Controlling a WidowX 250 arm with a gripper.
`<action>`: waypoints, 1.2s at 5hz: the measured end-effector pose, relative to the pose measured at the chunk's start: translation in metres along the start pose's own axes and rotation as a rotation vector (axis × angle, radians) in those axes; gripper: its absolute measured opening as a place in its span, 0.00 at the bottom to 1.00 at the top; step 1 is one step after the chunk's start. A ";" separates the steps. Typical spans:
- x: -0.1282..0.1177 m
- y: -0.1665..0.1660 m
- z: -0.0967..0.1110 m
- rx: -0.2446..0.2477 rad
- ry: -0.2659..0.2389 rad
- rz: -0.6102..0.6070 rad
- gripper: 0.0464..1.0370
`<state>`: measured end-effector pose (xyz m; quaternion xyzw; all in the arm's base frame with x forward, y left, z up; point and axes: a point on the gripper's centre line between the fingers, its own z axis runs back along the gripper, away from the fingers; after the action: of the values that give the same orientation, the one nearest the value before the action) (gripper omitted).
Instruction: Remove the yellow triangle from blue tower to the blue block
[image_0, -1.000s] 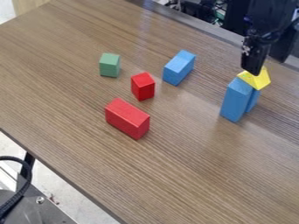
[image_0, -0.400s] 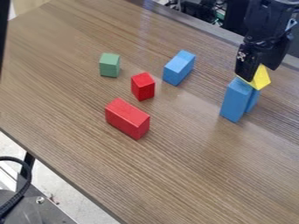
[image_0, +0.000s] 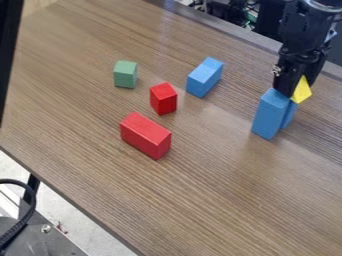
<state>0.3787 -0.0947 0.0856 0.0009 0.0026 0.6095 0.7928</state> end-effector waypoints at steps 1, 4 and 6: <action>-0.001 0.001 0.018 -0.036 0.020 -0.010 0.52; 0.080 0.023 0.040 -0.112 -0.055 0.179 0.52; 0.109 0.034 0.025 -0.107 -0.121 0.237 0.52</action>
<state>0.3736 0.0195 0.1106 -0.0043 -0.0779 0.6971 0.7127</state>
